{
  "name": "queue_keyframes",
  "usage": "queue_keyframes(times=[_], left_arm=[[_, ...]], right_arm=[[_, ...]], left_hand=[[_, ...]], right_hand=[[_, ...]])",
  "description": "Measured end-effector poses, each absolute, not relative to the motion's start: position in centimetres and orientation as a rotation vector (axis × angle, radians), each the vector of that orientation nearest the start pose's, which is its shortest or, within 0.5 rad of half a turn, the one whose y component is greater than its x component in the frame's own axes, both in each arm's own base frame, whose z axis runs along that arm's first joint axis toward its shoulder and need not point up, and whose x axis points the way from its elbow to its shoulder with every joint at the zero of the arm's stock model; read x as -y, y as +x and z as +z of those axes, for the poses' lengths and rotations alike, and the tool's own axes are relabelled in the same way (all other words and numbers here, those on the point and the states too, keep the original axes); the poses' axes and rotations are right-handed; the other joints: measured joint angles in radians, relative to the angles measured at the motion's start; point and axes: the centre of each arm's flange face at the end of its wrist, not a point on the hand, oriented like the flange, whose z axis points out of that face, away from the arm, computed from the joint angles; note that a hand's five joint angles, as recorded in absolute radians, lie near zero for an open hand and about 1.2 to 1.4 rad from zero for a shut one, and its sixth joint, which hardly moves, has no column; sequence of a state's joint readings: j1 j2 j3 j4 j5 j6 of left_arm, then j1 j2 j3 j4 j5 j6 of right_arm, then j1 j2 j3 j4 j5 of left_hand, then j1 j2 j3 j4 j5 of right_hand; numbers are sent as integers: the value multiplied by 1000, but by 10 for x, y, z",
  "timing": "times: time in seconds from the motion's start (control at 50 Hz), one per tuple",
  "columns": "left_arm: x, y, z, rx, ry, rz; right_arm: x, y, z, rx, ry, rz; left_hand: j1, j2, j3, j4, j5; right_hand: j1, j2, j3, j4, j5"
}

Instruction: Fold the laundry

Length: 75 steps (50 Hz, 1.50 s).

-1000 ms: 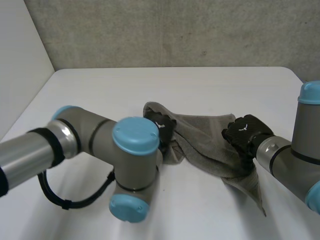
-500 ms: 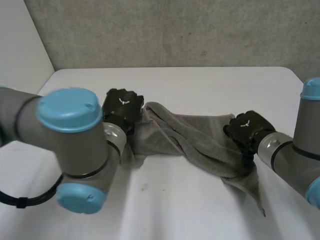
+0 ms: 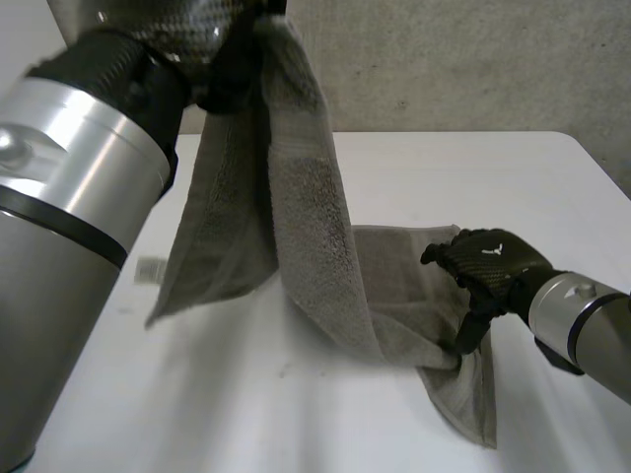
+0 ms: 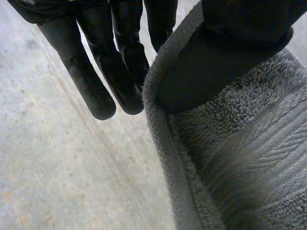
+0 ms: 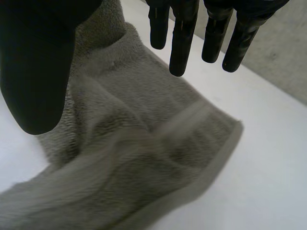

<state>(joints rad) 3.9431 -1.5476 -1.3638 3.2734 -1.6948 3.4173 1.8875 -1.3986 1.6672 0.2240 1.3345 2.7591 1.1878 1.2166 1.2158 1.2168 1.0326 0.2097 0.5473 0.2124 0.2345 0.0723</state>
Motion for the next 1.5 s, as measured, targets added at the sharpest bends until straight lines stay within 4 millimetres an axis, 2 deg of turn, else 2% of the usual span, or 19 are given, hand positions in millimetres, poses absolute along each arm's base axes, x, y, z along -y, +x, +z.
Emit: queue_keyframes(times=[0.22, 0.48, 0.52, 0.54, 0.56, 0.58, 0.6, 0.66, 0.74, 0.84, 0.92, 0.94, 1.04, 1.06, 1.12, 1.22, 1.26, 1.44, 1.5], left_arm=[[143, -307, 433, -1696, 761, -2963], [155, -303, 429, -1715, 716, -2934], [161, -300, 426, -1728, 700, -2919], [166, -298, 423, -1741, 683, -2905], [173, -294, 419, -1759, 659, -2886], [177, -292, 418, -1767, 647, -2878], [182, -289, 415, -1783, 627, -2865], [197, -280, 406, -1832, 567, -2827], [211, -271, 397, -1877, 512, -2791], [233, -255, 378, -1942, 429, -2707], [250, -247, 355, -2008, 421, -2618], [254, -247, 343, -2045, 438, -2581], [261, -249, 317, -2130, 491, -2505], [263, -251, 294, -2201, 535, -2441], [264, -253, 267, -2270, 573, -2374], [265, -255, 238, -2320, 601, -2317], [267, -255, 219, -2337, 607, -2291], [284, -248, 189, -2344, 569, -2244], [289, -245, 184, -2347, 558, -2231]], right_arm=[[203, 234, 210, -2310, -854, -1379], [190, 238, 173, -2286, -848, -1261], [192, 239, 166, -2295, -853, -1243], [195, 240, 161, -2304, -856, -1231], [198, 240, 156, -2310, -863, -1221], [199, 241, 154, -2312, -866, -1219], [201, 241, 152, -2313, -874, -1219], [210, 243, 152, -2301, -919, -1252], [218, 244, 154, -2282, -970, -1300], [235, 247, 169, -2231, -1043, -1429], [251, 252, 190, -2169, -1062, -1553], [260, 255, 206, -2126, -1065, -1625], [273, 261, 233, -2054, -1062, -1733], [285, 265, 253, -2004, -1056, -1805], [298, 270, 260, -1988, -1049, -1834], [313, 274, 254, -2010, -1047, -1821], [331, 279, 234, -2076, -1046, -1773], [360, 279, 175, -2267, -1072, -1676], [370, 272, 165, -2355, -1093, -1694]], left_hand=[[0, 0, 0, 0, 0], [0, 0, 0, 0, 0], [0, 0, 0, 0, 0], [0, 0, 0, 0, 0], [0, 0, 0, 0, 0], [0, 0, 0, 0, 0], [0, 0, 0, 0, 0], [0, 0, 0, 0, 0], [0, 0, 0, 0, 0], [0, 0, 0, 0, 0], [0, 1, 0, 0, 0], [0, 1, 0, 0, 3], [0, 1, 0, 0, 3], [0, 1, 0, 0, 3], [0, 1, 0, 0, 3], [0, 1, 0, 0, 3], [0, 1, 0, 0, 3], [0, 1, 0, 0, 3], [0, 1, 0, 0, 3]], right_hand=[[0, 0, 0, 0, 0], [6, -70, 17, 10, 7], [193, -3, 243, 204, 193], [193, -3, 243, 204, 193], [440, 218, 529, 507, 473], [440, 218, 529, 507, 473], [570, 383, 706, 685, 646], [727, 599, 918, 897, 854], [730, 627, 953, 950, 891], [730, 627, 961, 951, 894], [730, 627, 966, 951, 894], [730, 627, 968, 952, 894], [730, 627, 969, 952, 894], [730, 627, 969, 952, 894], [730, 627, 969, 952, 898], [730, 627, 969, 952, 899], [730, 627, 969, 953, 899], [722, 624, 968, 950, 900], [162, -17, 337, 318, 301]])
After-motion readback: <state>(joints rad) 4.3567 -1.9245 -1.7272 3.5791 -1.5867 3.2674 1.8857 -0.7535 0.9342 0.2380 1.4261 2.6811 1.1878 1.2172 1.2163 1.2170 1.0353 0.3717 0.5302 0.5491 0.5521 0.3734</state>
